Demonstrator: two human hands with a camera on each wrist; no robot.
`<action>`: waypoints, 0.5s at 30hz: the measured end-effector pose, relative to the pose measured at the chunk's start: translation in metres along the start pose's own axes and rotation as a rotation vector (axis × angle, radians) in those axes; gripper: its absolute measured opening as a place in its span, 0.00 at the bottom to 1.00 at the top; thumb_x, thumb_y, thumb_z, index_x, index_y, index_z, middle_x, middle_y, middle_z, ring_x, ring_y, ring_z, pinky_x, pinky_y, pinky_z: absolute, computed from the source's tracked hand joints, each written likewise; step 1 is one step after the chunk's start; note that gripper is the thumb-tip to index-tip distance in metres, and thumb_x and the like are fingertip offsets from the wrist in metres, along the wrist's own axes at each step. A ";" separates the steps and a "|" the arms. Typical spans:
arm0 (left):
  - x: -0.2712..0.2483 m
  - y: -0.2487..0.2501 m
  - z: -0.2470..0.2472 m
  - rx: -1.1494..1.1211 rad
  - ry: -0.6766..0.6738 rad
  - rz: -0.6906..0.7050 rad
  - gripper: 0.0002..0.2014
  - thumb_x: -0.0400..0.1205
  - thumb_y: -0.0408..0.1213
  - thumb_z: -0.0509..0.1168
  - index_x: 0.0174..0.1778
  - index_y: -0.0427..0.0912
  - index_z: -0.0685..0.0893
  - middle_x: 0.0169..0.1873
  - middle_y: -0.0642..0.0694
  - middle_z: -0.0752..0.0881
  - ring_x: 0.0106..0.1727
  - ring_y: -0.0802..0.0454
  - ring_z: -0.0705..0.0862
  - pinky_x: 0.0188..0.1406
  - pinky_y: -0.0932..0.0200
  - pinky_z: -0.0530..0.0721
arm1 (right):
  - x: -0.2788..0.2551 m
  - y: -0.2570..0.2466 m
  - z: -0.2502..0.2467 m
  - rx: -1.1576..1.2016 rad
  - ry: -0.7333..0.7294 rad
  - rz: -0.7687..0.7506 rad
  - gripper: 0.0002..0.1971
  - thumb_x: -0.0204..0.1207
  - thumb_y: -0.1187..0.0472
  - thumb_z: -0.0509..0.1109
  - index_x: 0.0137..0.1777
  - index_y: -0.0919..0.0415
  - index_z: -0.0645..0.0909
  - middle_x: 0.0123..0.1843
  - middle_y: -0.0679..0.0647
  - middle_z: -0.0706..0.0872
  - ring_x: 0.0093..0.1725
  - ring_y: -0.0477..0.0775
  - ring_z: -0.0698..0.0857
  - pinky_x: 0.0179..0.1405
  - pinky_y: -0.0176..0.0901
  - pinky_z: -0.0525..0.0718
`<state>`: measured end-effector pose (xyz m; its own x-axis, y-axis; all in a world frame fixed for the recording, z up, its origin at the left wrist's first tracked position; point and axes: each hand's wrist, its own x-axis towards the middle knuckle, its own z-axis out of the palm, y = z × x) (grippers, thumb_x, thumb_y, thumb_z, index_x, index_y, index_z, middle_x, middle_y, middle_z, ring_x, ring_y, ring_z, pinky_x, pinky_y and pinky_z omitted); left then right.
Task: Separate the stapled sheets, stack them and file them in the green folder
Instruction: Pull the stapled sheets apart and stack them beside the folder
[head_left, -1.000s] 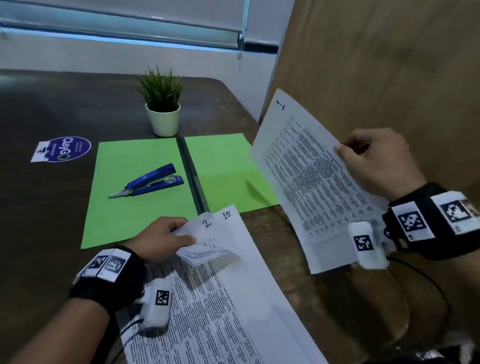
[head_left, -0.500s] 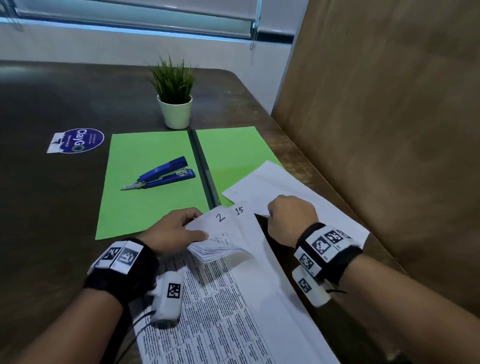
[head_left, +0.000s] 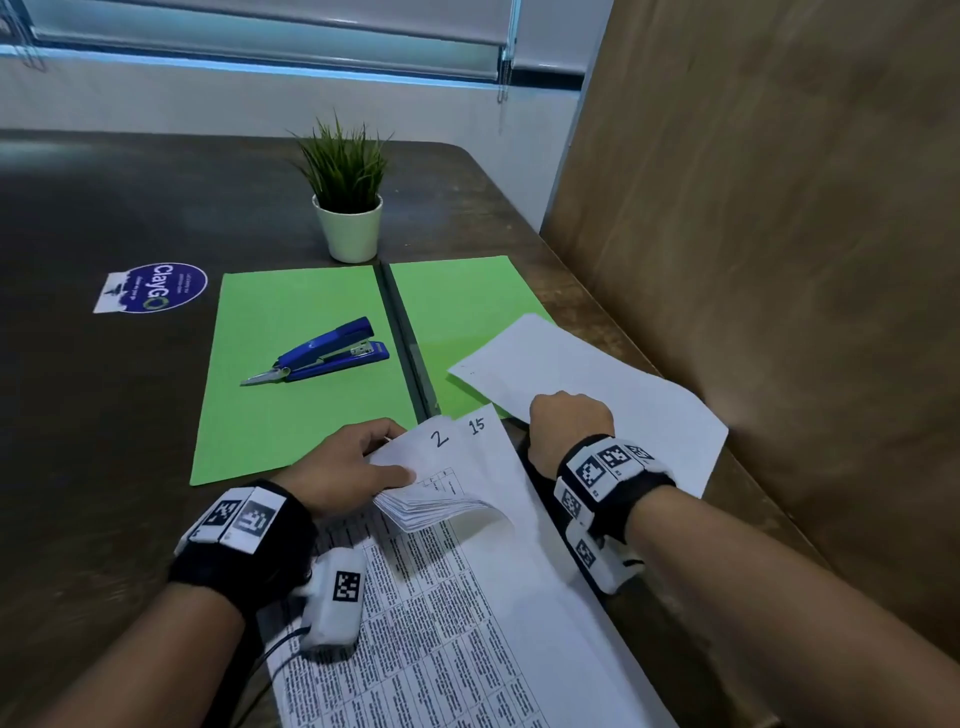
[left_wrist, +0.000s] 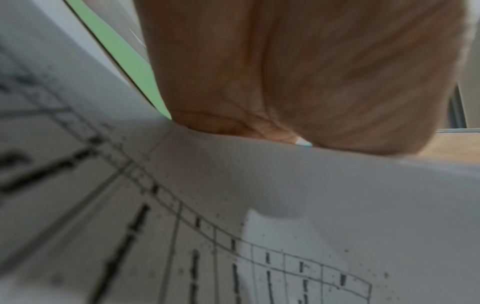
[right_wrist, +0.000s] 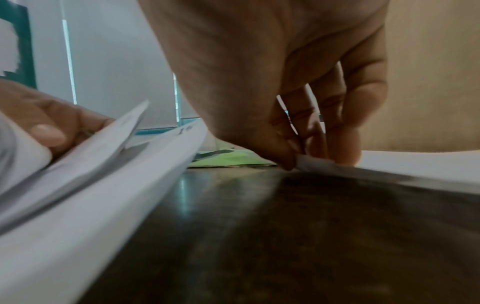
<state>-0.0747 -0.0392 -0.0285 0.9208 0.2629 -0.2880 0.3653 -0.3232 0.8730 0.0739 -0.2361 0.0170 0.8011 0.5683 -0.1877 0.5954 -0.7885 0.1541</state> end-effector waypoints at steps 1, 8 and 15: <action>0.000 0.001 0.000 -0.002 0.000 -0.004 0.17 0.68 0.45 0.75 0.52 0.48 0.86 0.48 0.48 0.93 0.51 0.43 0.91 0.62 0.38 0.86 | 0.002 0.002 -0.001 0.010 0.007 0.013 0.11 0.80 0.58 0.65 0.60 0.58 0.80 0.59 0.56 0.87 0.59 0.62 0.86 0.46 0.47 0.76; 0.001 0.000 0.001 -0.014 0.014 0.001 0.17 0.73 0.40 0.77 0.55 0.53 0.83 0.48 0.47 0.93 0.50 0.42 0.91 0.61 0.40 0.87 | -0.003 -0.008 0.001 0.113 -0.051 -0.003 0.09 0.81 0.58 0.64 0.58 0.60 0.79 0.59 0.59 0.85 0.58 0.64 0.85 0.47 0.48 0.78; 0.001 0.000 0.007 -0.058 0.103 0.058 0.19 0.66 0.41 0.78 0.45 0.48 0.76 0.41 0.45 0.88 0.43 0.47 0.84 0.51 0.49 0.82 | -0.006 -0.010 -0.003 0.351 0.025 0.041 0.09 0.83 0.55 0.63 0.45 0.59 0.74 0.53 0.62 0.85 0.55 0.66 0.85 0.43 0.46 0.75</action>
<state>-0.0727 -0.0448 -0.0319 0.9203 0.3383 -0.1965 0.3003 -0.2888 0.9091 0.0631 -0.2309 0.0190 0.8279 0.5363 -0.1639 0.5088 -0.8413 -0.1826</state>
